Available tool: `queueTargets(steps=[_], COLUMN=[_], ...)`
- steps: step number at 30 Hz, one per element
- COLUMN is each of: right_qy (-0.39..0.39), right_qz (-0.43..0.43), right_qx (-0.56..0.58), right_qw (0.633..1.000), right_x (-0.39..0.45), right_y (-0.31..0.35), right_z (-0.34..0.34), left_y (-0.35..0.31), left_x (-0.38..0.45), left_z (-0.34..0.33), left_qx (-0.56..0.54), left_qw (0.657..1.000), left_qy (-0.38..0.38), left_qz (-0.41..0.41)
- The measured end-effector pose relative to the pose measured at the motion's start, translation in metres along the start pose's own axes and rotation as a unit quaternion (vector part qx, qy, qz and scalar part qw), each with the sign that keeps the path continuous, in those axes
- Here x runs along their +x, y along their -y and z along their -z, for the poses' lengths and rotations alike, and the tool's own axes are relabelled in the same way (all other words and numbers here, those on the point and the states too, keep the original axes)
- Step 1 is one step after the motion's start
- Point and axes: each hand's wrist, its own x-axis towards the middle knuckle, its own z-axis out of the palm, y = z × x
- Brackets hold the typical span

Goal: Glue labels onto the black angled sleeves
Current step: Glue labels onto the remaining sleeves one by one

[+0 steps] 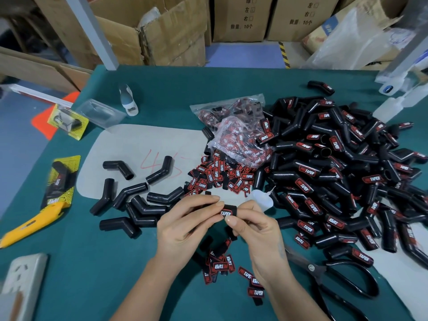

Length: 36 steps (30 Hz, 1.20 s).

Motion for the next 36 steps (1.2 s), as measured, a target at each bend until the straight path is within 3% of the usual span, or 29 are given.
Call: queueTargets(steps=[5,12,18,29,33,36], right_qy=[-0.005,-0.027,-0.015,-0.017,-0.022,-0.018], right_qz=[0.020,0.044,0.062,0.014,-0.011,-0.021], right_qx=[-0.004,-0.009,-0.024,-0.022,-0.001,0.004], right_qw=[1.000,0.999,0.998,1.000,1.000,1.000], right_x=[-0.001,-0.001,-0.002,0.001,0.002,0.001], right_y=[0.000,0.001,0.003,0.001,0.002,0.002], right_z=[-0.002,0.000,-0.003,-0.001,0.001,0.001], left_y=[-0.001,-0.010,-0.014,-0.014,-0.012,-0.011], left_x=[-0.002,0.002,0.002,-0.001,0.002,0.003], left_z=[-0.004,-0.004,-0.003,-0.005,-0.004,-0.003], left_qx=[-0.017,-0.141,-0.216,-0.272,-0.306,-0.285], left_qw=[0.999,0.975,0.951,0.910,0.890,0.899], left_qy=[-0.033,0.026,0.022,0.004,0.032,0.053], left_qz=[0.020,0.171,0.219,0.313,0.335,0.329])
